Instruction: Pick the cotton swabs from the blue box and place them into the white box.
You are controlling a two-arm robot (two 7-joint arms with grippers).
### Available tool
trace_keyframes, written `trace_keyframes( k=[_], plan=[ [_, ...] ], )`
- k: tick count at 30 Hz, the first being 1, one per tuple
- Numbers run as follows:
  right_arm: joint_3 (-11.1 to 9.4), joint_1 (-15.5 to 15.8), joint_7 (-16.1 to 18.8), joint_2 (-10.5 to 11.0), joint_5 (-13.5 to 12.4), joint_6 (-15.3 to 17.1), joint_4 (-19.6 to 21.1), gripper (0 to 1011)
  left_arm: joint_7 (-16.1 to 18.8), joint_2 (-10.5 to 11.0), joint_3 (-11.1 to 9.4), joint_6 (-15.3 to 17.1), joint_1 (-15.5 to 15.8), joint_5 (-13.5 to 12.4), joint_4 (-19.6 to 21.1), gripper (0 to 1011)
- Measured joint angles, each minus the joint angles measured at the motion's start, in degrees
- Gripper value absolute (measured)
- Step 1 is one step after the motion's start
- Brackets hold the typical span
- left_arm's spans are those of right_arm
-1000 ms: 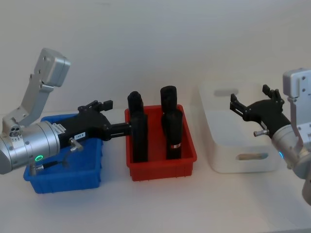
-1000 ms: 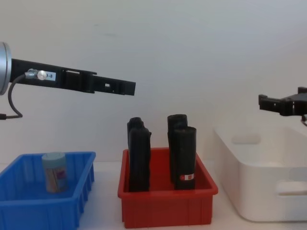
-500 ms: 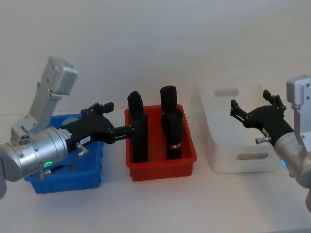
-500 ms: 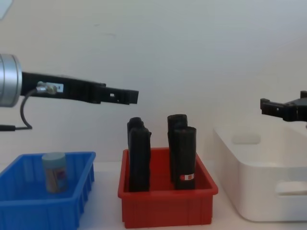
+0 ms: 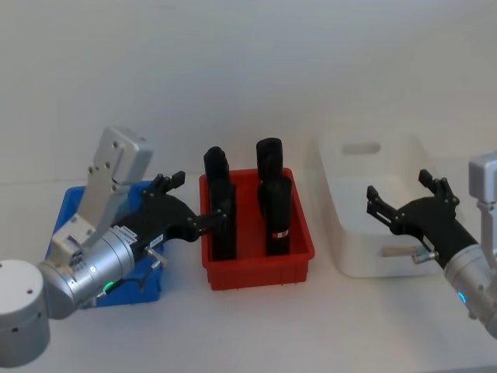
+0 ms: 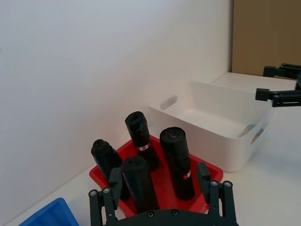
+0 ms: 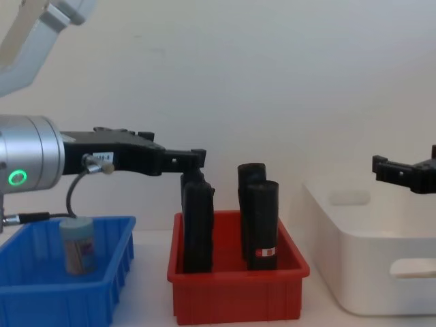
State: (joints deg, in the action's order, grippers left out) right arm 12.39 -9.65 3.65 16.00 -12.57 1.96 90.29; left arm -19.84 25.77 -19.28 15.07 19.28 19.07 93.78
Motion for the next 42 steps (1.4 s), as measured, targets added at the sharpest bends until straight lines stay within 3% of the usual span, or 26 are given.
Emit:
trace_keyframes(
  k=[12,24,42],
  plan=[
    [0.4,7.1,0.1,2.3,-2.6,0.0,7.4,1001,9.2,-1.9,-3.2,-6.8,-2.7,-3.6,-0.3,1000],
    [0.6,10.4,0.2,3.3,-3.9,0.0,10.8,1001,17.5,-3.5,-6.2,-13.0,-5.2,-6.9,-0.6,1000],
    [0.5,10.3,0.5,3.2,-4.0,-0.1,10.6,1002,19.2,-3.9,-6.8,-14.3,-5.7,-7.6,-0.6,1000]
  ],
)
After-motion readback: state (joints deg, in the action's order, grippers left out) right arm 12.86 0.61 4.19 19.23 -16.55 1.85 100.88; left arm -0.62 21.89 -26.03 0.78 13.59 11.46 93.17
